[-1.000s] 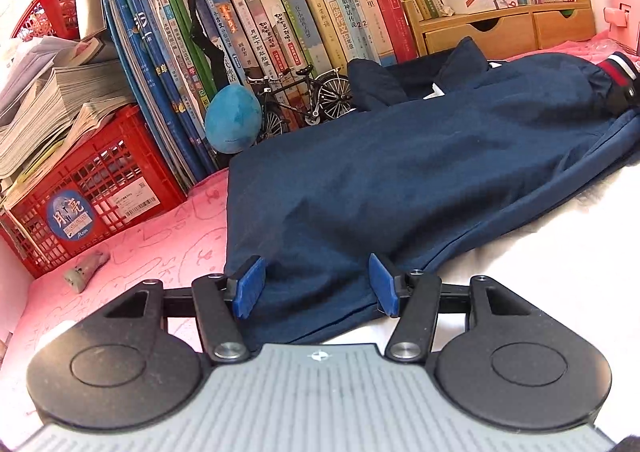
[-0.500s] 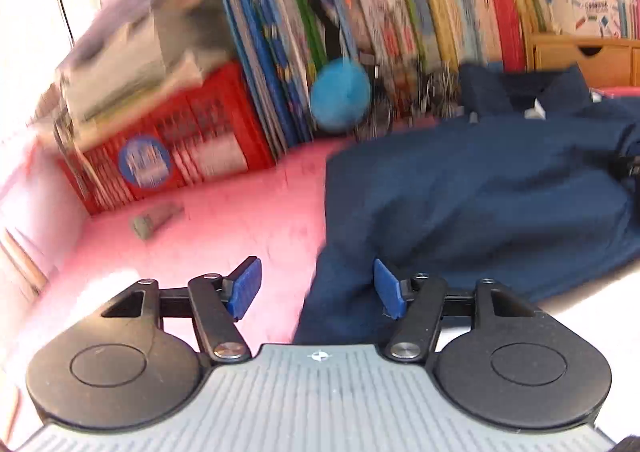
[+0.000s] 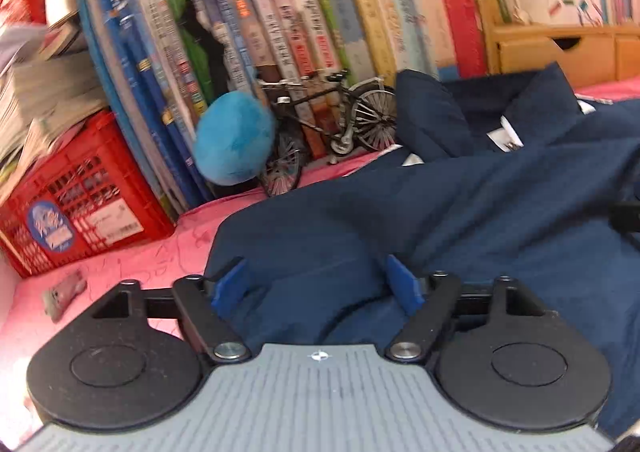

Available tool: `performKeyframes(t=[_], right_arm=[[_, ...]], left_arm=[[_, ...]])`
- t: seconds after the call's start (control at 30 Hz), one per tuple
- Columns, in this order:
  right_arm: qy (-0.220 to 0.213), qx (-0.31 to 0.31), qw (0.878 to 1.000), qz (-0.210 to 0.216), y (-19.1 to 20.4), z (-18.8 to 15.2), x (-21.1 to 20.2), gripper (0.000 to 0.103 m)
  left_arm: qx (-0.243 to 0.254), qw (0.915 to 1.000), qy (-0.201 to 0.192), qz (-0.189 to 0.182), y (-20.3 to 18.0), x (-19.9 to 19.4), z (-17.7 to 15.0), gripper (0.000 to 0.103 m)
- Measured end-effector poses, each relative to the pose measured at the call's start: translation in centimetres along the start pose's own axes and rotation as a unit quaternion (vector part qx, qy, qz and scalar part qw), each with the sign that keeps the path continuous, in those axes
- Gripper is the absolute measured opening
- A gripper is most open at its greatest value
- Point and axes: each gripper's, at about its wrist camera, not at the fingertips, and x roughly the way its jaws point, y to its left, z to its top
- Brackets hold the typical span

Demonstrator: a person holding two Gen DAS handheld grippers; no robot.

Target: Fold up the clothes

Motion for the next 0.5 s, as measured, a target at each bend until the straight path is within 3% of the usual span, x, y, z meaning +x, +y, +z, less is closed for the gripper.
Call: performKeyframes(t=[0.1, 0.27, 0.3, 0.4, 0.5], right_arm=[[0.000, 0.005, 1.000, 0.004, -0.2, 0.0, 0.0, 0.038], [-0.002, 0.032, 0.999, 0.014, -1.7, -0.2, -0.2, 0.041], [-0.009, 0.051, 0.999, 0.005, -2.8, -0.4, -0.4, 0.037], [-0.021, 0.127, 0.991, -0.045, -7.2, -1.1, -0.9, 0.003], [-0.013, 0.160, 0.987, -0.009, -10.2, -1.4, -0.1, 0.000]], left_arm=[[-0.041, 0.9989, 0.015, -0.016, 1.4, 0.3, 0.0, 0.093], [-0.057, 0.9980, 0.023, -0.018, 1.8, 0.6, 0.1, 0.097], [-0.056, 0.9980, 0.023, -0.016, 1.8, 0.6, 0.1, 0.099], [-0.068, 0.9971, 0.030, -0.020, 2.3, 0.9, 0.3, 0.102], [-0.088, 0.9948, 0.039, -0.033, 3.0, 1.4, 0.3, 0.103]])
